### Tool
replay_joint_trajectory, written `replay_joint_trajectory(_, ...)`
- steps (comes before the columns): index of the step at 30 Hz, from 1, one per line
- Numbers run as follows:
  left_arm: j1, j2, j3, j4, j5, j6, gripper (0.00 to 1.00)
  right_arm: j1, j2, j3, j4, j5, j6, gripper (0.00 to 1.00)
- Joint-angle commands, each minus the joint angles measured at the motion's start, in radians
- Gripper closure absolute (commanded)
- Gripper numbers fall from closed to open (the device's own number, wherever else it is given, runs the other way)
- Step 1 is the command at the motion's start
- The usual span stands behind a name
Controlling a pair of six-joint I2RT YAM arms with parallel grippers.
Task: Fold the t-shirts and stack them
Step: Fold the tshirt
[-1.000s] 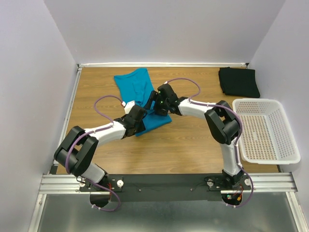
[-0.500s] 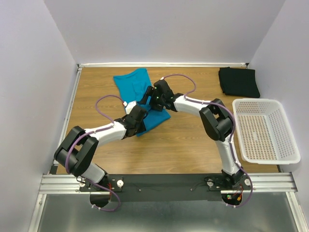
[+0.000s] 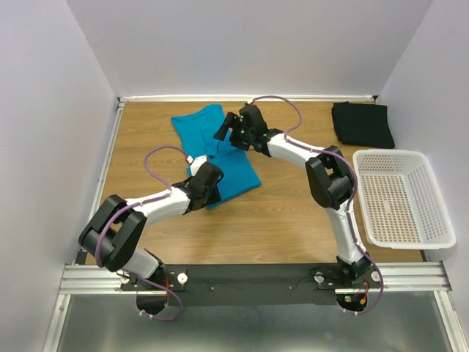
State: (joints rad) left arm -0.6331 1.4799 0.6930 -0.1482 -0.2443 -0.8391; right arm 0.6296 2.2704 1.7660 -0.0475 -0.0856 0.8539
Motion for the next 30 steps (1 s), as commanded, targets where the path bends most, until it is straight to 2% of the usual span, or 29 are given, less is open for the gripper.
replay_joint_trajectory(1,-0.008,-0.035,-0.027,-0.071,0.02,0.002,0.58,-0.013,-0.078,-0.094,-0.023,-0.057,-0.116,0.09)
replay_joint_trajectory(4,-0.008,-0.084,-0.023,-0.077,0.022,-0.006,0.57,-0.01,-0.198,-0.238,-0.041,-0.068,-0.162,0.17)
replay_joint_trajectory(8,-0.01,-0.099,-0.016,-0.088,0.019,0.006,0.57,-0.011,-0.345,-0.434,-0.054,-0.071,-0.179,0.33)
replay_joint_trajectory(13,-0.01,-0.113,-0.032,-0.093,0.033,0.003,0.57,-0.01,-0.416,-0.614,-0.06,-0.1,-0.167,0.44)
replay_joint_trajectory(16,-0.008,-0.116,-0.056,-0.087,0.034,-0.009,0.57,-0.011,-0.422,-0.675,-0.06,-0.106,-0.173,0.53)
replay_joint_trajectory(17,-0.008,-0.115,-0.056,-0.085,0.036,-0.012,0.57,-0.011,-0.42,-0.688,-0.06,-0.105,-0.176,0.53)
replay_joint_trajectory(18,-0.01,-0.112,-0.062,-0.083,0.039,-0.018,0.57,-0.011,-0.42,-0.698,-0.06,-0.097,-0.174,0.6)
replay_joint_trajectory(21,-0.01,-0.099,-0.079,-0.086,0.057,-0.031,0.57,-0.011,-0.43,-0.752,-0.06,-0.065,-0.177,0.69)
replay_joint_trajectory(26,-0.01,-0.132,-0.113,-0.091,0.092,-0.072,0.6,-0.011,-0.491,-0.876,-0.083,-0.036,-0.156,0.71)
replay_joint_trajectory(30,-0.014,-0.139,-0.09,-0.184,0.135,-0.09,0.61,-0.011,-0.604,-1.012,-0.115,-0.016,-0.104,0.72)
